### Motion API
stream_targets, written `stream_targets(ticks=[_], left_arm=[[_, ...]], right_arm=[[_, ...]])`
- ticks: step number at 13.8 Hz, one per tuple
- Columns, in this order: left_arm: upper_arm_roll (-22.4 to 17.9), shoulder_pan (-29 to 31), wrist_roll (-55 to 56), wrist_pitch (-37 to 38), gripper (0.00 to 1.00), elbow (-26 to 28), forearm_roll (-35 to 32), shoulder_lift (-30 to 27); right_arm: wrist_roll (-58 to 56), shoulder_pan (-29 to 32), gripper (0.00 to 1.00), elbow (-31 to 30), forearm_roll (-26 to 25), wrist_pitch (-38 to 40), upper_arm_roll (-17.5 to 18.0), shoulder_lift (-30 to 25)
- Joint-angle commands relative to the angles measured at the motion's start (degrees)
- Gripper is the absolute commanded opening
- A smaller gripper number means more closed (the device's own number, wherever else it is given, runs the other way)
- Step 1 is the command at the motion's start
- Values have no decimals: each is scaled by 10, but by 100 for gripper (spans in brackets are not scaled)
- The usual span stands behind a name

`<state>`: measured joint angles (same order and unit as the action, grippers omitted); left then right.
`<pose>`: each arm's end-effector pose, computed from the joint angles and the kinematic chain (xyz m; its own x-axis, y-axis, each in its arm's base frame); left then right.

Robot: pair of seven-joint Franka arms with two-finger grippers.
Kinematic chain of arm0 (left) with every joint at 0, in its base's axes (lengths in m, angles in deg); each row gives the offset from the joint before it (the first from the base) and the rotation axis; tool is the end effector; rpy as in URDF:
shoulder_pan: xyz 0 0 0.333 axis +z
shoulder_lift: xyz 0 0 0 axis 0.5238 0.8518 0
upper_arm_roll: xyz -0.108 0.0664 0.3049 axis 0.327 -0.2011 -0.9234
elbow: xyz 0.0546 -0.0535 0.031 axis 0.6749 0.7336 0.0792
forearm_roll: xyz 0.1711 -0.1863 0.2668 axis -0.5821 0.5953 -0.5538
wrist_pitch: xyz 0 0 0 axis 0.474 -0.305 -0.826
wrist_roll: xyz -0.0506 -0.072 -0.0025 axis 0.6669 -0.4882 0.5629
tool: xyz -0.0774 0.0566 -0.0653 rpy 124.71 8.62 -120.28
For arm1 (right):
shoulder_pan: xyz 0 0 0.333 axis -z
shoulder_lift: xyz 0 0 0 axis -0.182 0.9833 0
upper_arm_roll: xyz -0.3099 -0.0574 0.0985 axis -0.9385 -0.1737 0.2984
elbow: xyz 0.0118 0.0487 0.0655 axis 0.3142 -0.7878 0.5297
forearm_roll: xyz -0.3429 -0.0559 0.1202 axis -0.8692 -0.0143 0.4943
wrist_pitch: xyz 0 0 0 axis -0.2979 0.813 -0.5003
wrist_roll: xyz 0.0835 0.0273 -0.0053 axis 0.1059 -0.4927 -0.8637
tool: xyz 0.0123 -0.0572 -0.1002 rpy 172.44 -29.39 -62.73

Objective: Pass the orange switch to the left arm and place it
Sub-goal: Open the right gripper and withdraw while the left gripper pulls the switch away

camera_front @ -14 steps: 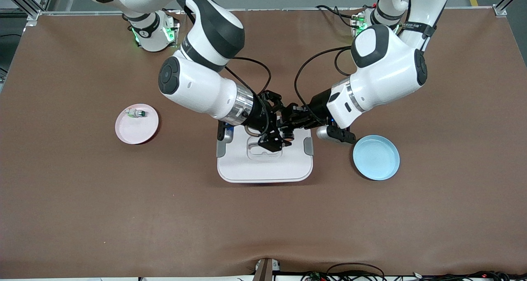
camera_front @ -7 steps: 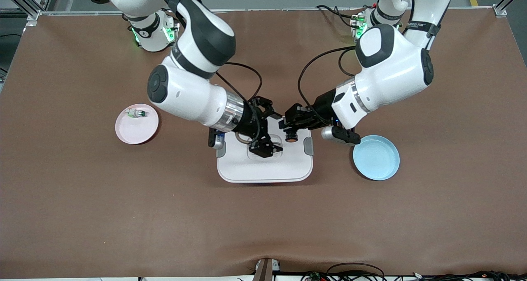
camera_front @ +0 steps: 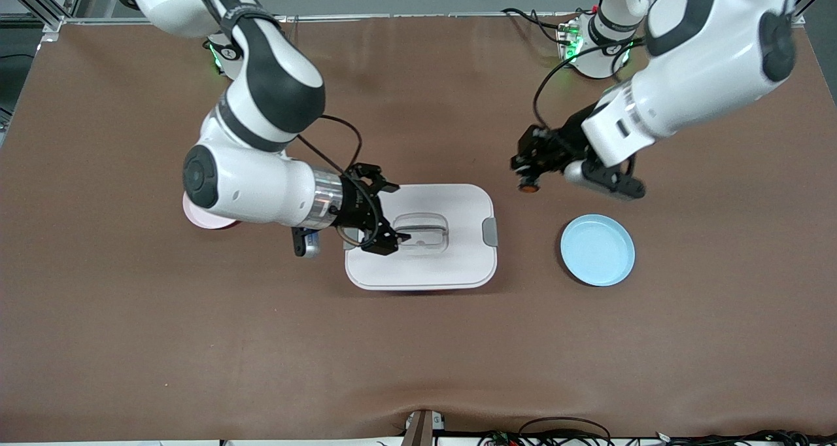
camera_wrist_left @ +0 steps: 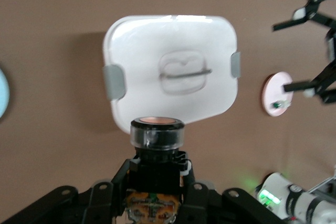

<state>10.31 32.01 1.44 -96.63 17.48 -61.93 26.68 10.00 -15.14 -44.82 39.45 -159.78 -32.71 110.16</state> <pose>0.5173 -0.2423 0.5802 0.9933 -0.1127 -0.0251 -0.0883 -0.8816 0.4637 0.6276 0.3757 0.4897 0.2207 -0.7645 -0.6057 -0.9557 -0.2934 0.0221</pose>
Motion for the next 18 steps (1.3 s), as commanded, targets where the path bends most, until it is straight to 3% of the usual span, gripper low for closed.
stream_targets(ticks=[1, 4, 6, 7, 14, 16, 18], left_arm=[[-1, 40, -7, 89, 0, -1, -27, -32], [-2, 94, -14, 160, 0, -13, -55, -33], [1, 98, 22, 157, 0, -17, -187, -37], [-3, 101, 44, 153, 0, -17, -192, -34], [-6, 144, 335, 57, 0, -4, -216, 19], [-6, 144, 447, 5, 0, 25, -216, 22], [-6, 144, 534, -64, 0, 82, -216, 14]], right_arm=[[-108, 43, 100, 11, 0, 81, 3, -3], [-227, 88, 100, 10, -9, 160, -3, -15], [-303, 119, 100, 11, -24, 195, -3, -27], [-341, 130, 100, 10, -41, 209, -3, -30], [-673, 189, 100, 10, -220, 319, -4, -50], [-731, 194, 100, 8, -271, 326, -3, -70], [-796, 188, 100, 8, -357, 329, 1, -74]])
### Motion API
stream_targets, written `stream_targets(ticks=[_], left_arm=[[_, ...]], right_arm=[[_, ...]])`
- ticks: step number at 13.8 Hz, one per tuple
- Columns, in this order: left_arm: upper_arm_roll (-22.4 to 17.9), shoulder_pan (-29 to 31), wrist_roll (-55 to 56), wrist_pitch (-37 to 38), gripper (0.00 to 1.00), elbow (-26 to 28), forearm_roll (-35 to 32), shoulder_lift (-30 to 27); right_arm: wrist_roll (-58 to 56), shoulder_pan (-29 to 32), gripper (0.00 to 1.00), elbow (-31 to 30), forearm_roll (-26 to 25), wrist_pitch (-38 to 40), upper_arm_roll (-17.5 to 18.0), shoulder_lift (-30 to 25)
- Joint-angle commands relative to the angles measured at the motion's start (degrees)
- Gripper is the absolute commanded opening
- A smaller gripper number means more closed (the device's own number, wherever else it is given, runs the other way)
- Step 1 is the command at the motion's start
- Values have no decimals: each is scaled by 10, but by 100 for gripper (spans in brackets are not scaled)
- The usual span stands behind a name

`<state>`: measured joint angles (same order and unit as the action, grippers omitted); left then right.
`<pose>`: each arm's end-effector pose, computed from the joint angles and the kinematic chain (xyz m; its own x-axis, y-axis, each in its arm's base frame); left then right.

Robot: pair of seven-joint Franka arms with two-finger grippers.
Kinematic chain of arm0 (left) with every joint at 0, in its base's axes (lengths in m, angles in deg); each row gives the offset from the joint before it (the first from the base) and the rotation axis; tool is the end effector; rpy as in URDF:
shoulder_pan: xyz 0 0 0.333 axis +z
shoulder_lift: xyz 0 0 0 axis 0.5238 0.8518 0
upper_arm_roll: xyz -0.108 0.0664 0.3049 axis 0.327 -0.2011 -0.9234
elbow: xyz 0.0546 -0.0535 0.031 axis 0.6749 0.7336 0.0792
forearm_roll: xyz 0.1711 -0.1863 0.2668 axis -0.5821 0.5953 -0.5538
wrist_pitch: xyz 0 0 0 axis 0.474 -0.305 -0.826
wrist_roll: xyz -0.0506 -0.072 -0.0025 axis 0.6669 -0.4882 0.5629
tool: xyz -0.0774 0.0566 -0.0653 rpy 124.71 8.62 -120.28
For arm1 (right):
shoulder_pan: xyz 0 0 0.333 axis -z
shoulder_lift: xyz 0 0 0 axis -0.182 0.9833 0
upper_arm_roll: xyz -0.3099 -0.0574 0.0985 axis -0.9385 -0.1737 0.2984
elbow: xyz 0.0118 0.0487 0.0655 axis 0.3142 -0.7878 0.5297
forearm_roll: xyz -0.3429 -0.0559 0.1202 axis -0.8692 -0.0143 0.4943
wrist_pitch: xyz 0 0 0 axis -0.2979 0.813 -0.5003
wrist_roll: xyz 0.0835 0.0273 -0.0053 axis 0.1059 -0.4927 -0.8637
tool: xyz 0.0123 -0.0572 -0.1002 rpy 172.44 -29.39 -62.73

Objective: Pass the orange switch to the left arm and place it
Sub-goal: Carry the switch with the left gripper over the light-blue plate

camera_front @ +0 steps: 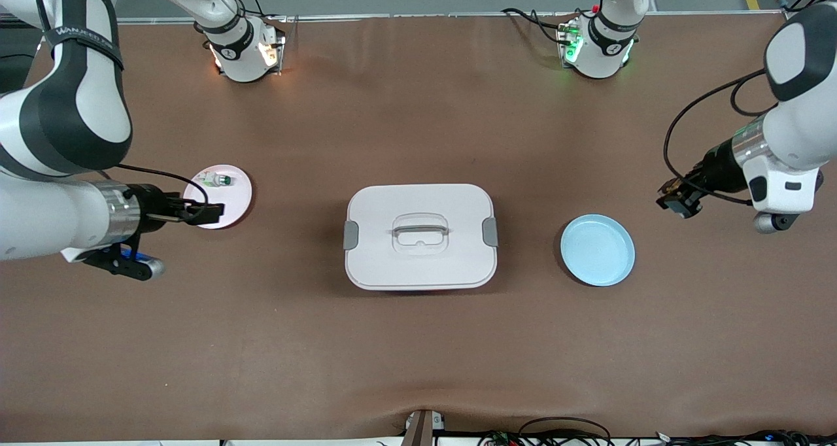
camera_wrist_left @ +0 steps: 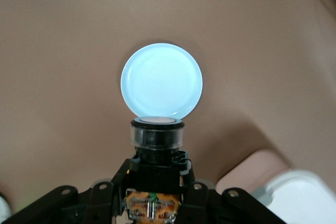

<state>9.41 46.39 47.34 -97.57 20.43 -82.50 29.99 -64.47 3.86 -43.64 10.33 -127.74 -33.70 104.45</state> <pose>0.5728 -0.0640 0.5173 0.6278 0.7686 -0.1227 0.7781 -0.6238 0.0736 0.6348 0.0932 0.5104 0.9014 -0.1766 -0.3953 -0.1956 -0.9807 -0.0078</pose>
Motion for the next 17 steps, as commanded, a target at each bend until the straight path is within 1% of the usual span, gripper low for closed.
stream_targets(ticks=[1, 3, 4, 5, 7, 8, 11, 14, 15, 17], left_arm=[[6, 0, 106, -83, 0, 78, -12, -22], [9, -5, 188, -131, 0, 120, -41, -25], [13, -8, 251, -162, 0, 141, -61, -23], [17, -10, 308, -196, 0, 161, -80, -20], [17, -14, 382, -261, 0, 207, -113, -14], [17, -14, 397, -272, 0, 218, -122, -7], [17, -15, 424, -289, 0, 229, -129, 30], [17, -15, 436, -354, 0, 268, -129, 47], [17, -15, 440, -373, 0, 276, -129, 55], [17, -14, 444, -394, 0, 284, -162, 78]], right_arm=[[-74, -3, 100, -4, -97, 9, 13, -19], [-112, 3, 100, -4, -116, 19, 8, -25], [-142, 8, 100, -5, -123, 29, 5, -29], [-172, 21, 100, -5, -133, 30, 3, -33], [-195, 62, 100, -5, -126, 28, 4, -40], [-193, 76, 100, -5, -127, 30, 6, -40], [-170, 78, 100, -5, -129, 27, 3, -42], [-167, 79, 100, -5, -129, 30, 3, -77], [-162, 83, 100, -5, -128, 30, 3, -81], [-141, 93, 100, -5, -121, 29, 3, -103]])
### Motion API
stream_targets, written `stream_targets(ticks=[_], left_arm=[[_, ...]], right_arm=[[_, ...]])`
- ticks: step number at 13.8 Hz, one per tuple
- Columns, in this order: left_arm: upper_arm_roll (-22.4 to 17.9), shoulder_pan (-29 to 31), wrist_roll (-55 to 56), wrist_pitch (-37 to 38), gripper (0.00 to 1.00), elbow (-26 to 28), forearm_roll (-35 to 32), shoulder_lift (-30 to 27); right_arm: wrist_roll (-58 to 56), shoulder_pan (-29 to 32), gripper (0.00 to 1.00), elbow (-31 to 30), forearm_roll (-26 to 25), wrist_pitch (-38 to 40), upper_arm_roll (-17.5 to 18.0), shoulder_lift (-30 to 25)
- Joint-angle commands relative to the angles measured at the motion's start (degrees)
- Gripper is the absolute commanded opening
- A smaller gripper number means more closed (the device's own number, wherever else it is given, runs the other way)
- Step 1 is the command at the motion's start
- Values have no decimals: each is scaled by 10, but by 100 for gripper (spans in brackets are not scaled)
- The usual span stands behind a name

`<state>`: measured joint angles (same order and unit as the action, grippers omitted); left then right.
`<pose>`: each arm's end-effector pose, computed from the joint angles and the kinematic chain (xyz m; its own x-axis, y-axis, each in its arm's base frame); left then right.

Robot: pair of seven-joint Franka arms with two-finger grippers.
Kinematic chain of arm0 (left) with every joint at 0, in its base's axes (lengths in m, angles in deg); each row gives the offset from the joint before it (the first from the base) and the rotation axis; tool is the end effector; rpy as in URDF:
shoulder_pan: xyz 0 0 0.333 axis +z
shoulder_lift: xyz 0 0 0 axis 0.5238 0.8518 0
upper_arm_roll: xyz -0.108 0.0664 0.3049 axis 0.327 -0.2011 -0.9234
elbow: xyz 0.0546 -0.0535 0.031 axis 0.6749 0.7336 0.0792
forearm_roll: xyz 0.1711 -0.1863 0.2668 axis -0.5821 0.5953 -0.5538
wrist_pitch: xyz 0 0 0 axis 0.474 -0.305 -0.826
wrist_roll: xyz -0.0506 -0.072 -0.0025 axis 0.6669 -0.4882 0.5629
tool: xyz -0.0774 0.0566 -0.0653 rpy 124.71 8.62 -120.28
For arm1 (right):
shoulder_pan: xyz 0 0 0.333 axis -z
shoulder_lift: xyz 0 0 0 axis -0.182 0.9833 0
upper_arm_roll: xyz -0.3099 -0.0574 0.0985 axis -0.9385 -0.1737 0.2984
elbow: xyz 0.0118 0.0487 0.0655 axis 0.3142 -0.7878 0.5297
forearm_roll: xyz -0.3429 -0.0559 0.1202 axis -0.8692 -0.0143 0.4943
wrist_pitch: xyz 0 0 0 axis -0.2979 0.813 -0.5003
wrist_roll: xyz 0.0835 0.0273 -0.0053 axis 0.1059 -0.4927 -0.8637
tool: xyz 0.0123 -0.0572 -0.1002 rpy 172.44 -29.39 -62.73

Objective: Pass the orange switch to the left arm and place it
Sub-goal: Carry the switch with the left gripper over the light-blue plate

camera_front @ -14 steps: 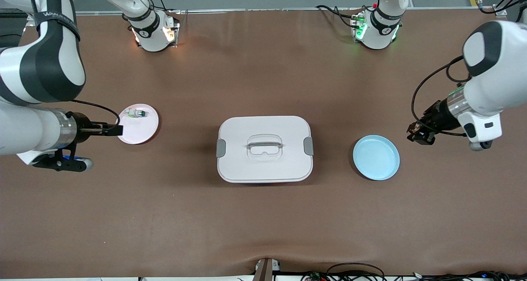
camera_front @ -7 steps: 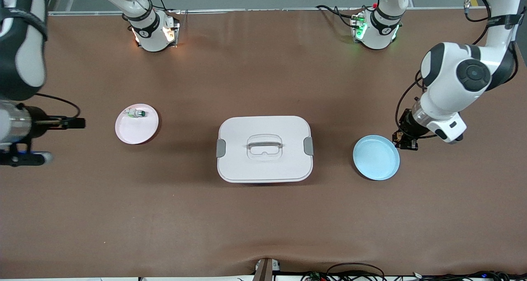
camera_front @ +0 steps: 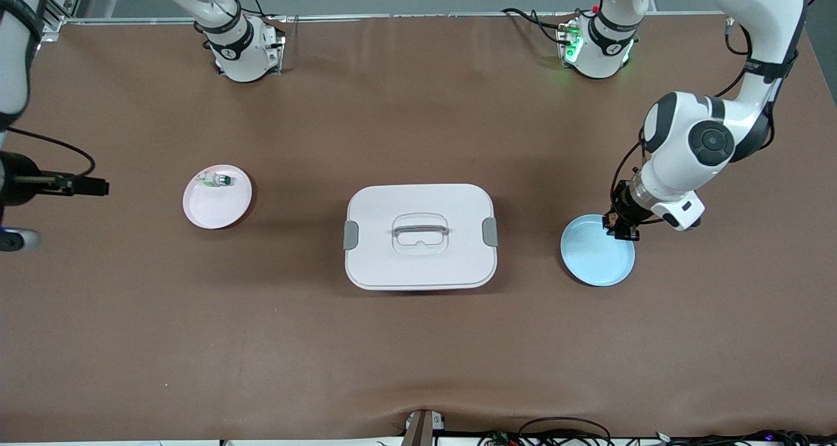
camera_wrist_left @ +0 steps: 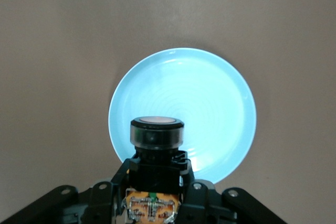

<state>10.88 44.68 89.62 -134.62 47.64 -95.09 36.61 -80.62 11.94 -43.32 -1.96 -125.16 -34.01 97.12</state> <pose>0.5396 -0.0884 0.3096 0.1070 0.9940 -0.0246 0.9925 -0.1053 0.0625 0.6070 -0.0286 0.5897 0.9517 -0.1150 -0.2847 -0.0918 -0.9914 0.0934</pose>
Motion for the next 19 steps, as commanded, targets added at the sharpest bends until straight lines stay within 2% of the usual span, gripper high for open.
stream_targets(ticks=[1, 4, 9, 11, 14, 16, 17, 18, 19], left_arm=[[2, 4, 41, -26, 0, 13, -59, 25], [2, 6, 143, -83, 0, 8, -154, 78], [-4, 11, 237, -95, 0, -34, -267, 144], [-4, 14, 239, -95, 0, -36, -282, 150], [-4, 14, 240, -95, 0, -37, -282, 150], [-5, 14, 240, -95, 0, -38, -283, 152], [-4, 14, 240, -95, 5, -41, -283, 153], [-4, 14, 240, -95, 18, -42, -283, 154], [-5, 14, 238, -96, 45, -45, -283, 158]], right_arm=[[26, 13, 100, -8, 1, 3, 6, -33], [44, 18, 100, -8, 9, 0, 7, -39], [70, 14, 100, -8, 11, -18, 15, -39], [70, 11, 100, -8, 16, -24, 17, -47], [69, 21, 100, -10, 62, -26, 10, -59], [69, 22, 100, -16, 64, -22, 10, -63], [69, 22, 100, -21, 64, -23, 10, -68], [69, 24, 100, -24, 64, -22, 10, -70], [69, 26, 100, -25, 65, -21, 10, -73]])
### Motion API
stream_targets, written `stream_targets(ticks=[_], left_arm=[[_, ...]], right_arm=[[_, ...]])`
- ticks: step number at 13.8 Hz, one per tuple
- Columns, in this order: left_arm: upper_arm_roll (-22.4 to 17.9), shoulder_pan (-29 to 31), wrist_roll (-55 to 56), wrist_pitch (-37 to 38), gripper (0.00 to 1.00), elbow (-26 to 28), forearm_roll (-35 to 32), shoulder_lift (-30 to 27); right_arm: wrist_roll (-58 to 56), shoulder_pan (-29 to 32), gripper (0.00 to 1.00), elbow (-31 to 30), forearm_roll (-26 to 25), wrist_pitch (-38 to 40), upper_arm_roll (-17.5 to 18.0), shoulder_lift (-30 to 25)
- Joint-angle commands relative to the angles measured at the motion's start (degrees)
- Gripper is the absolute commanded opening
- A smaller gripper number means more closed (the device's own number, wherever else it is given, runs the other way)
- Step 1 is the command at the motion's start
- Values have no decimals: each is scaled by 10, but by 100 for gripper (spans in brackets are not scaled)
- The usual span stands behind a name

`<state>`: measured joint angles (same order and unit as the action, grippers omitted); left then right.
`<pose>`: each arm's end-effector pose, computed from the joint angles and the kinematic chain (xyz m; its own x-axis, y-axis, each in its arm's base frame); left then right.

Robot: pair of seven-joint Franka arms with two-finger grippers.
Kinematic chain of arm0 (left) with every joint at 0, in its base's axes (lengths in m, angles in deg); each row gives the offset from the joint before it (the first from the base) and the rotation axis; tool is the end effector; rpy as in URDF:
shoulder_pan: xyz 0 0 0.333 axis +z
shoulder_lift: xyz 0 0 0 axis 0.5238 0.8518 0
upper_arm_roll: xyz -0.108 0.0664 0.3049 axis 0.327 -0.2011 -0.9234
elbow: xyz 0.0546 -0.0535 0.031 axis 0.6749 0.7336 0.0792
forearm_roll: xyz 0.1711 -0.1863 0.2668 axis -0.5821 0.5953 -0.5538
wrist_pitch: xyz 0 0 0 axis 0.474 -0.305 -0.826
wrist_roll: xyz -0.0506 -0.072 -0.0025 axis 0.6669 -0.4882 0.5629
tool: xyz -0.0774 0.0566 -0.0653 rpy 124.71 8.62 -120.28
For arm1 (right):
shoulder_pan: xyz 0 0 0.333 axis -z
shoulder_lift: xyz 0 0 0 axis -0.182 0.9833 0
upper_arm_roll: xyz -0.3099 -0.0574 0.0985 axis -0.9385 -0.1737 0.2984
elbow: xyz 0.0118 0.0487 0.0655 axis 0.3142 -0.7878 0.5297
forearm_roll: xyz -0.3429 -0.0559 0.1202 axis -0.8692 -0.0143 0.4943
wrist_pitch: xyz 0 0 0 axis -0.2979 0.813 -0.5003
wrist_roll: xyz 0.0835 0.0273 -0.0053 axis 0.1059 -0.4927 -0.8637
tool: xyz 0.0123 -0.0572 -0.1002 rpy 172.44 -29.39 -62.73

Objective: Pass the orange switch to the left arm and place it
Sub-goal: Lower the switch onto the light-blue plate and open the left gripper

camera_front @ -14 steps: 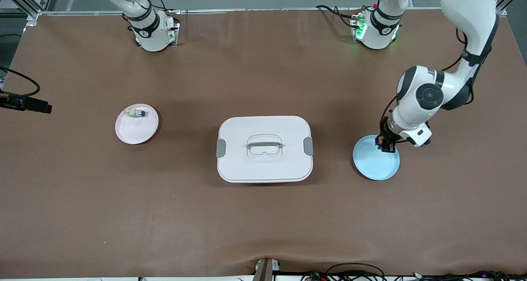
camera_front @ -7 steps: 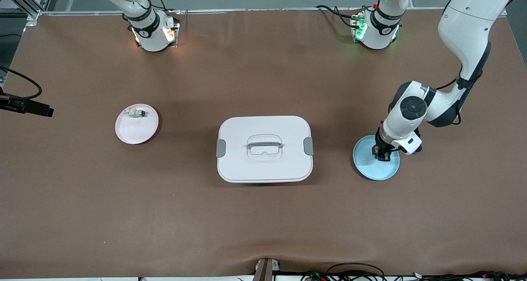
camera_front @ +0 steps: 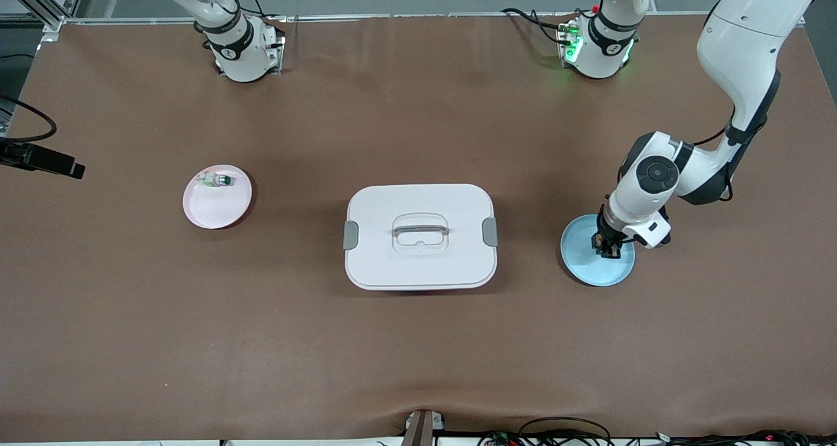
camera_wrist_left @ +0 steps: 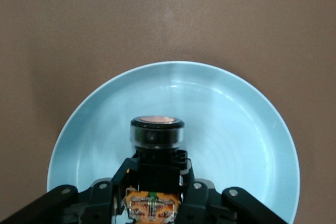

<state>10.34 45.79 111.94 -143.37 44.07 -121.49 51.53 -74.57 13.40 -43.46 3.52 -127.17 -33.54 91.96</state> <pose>0.5590 -0.0885 0.2113 0.0594 0.9950 0.0803 0.9928 -0.0673 0.0992 0.5862 -0.0258 0.6442 0.9648 -0.1989 -0.1723 -0.2006 -0.9796 0.0076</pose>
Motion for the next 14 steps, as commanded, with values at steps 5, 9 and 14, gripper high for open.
stream_targets(ticks=[5, 9, 14], left_arm=[[2, 2, 23, -7, 100, -27, -21, 10], [2, -3, 58, 1, 100, -56, -18, 8], [2, -4, 58, 2, 100, -62, -17, 12]], right_arm=[[-2, 16, 100, -25, 8, 1, 4, -20], [-2, 11, 100, -81, 6, -25, 4, -60], [-1, -5, 100, -200, 6, -96, -2, -141]])
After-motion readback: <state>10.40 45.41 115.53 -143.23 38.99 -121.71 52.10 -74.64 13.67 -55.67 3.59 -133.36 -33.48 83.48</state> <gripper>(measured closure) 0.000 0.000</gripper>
